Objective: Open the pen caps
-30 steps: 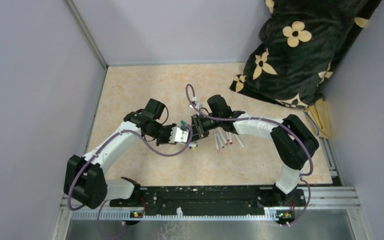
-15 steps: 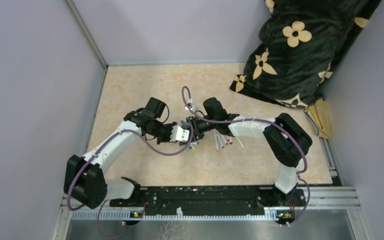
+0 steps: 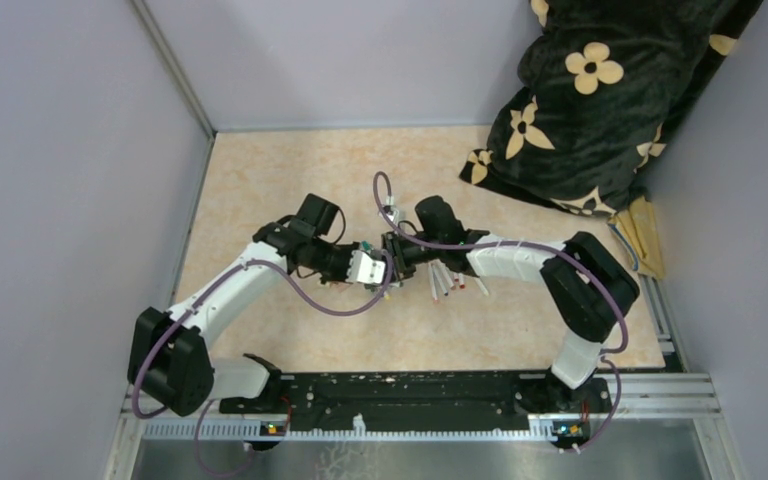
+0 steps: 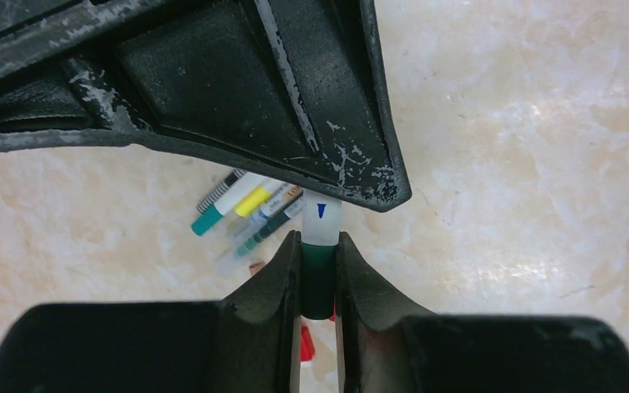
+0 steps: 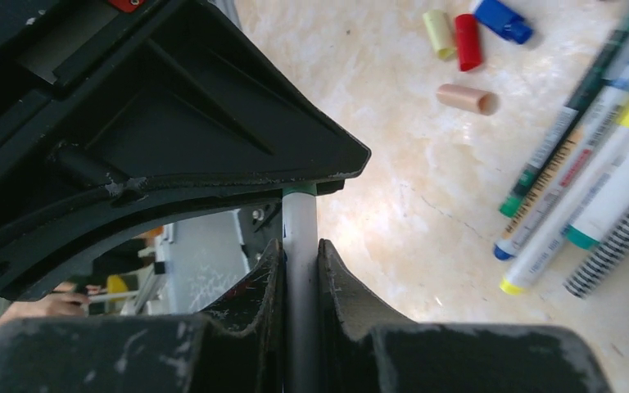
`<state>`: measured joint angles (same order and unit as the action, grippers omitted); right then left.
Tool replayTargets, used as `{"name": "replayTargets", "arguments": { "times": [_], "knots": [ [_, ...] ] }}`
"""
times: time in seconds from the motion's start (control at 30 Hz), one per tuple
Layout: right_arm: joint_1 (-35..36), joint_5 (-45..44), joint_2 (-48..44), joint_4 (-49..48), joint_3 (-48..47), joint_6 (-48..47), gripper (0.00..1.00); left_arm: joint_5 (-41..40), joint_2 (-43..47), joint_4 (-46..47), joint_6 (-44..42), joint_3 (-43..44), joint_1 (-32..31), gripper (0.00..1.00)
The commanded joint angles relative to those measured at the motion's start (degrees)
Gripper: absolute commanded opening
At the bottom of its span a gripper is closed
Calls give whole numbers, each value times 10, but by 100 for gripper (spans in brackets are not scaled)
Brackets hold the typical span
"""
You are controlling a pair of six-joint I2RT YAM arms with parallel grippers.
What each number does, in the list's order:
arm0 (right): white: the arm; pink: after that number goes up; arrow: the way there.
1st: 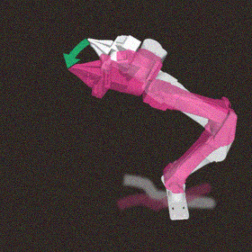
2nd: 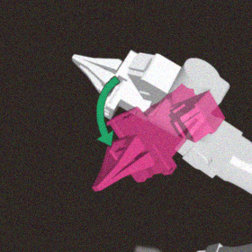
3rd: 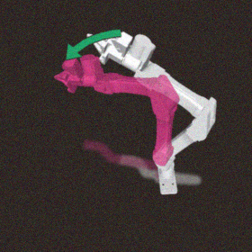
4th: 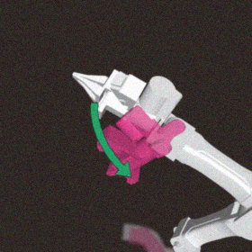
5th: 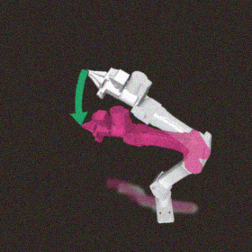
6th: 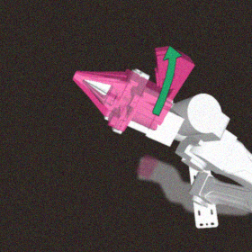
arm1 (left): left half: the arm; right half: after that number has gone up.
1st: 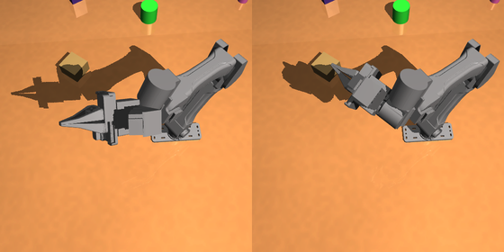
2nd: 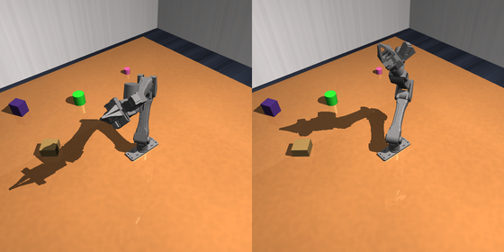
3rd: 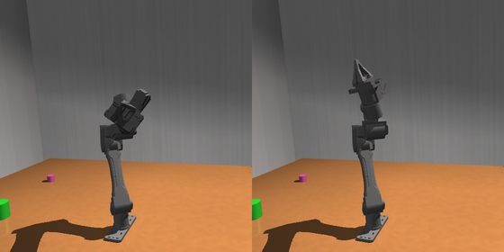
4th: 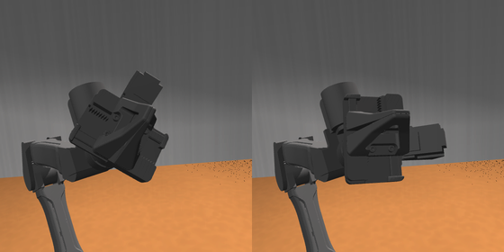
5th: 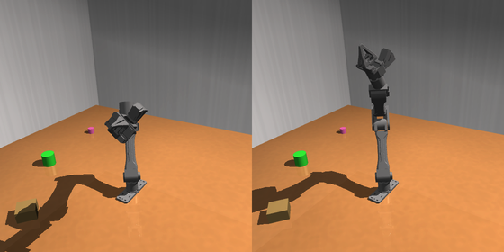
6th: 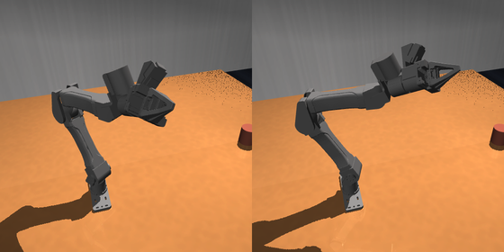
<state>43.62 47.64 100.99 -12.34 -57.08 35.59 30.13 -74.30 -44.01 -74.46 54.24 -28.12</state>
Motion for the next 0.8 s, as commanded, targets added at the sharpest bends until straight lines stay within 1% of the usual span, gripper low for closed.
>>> {"name": "replayTargets", "arguments": {
  "times": [0.0,0.07,0.17,0.27,0.4,0.47,0.53,0.67,0.77],
  "knots": [
    [-25,-23,-81,94,20,-53,0,-142,-19,22,-18,-18,12,0],
    [-26,-39,-101,134,30,-73,0,-168,-23,33,-27,-23,13,0],
    [-28,-62,-134,170,48,-87,0,-203,-35,42,-40,-22,19,0],
    [-33,-84,-162,202,65,-96,0,-228,-48,44,-52,-11,39,0],
    [-42,-108,-201,227,77,-104,0,-239,-60,42,-66,8,75,0],
    [-48,-136,-217,237,76,-107,0,-222,-62,42,-61,18,91,0],
    [-52,-199,-229,251,72,-110,0,-177,-64,47,-42,25,109,0],
    [-55,-397,-249,284,76,-120,0,-104,-99,77,30,33,152,0],
    [-69,-470,-264,266,101,-112,0,-54,-160,58,76,67,183,0]
  ]
}}
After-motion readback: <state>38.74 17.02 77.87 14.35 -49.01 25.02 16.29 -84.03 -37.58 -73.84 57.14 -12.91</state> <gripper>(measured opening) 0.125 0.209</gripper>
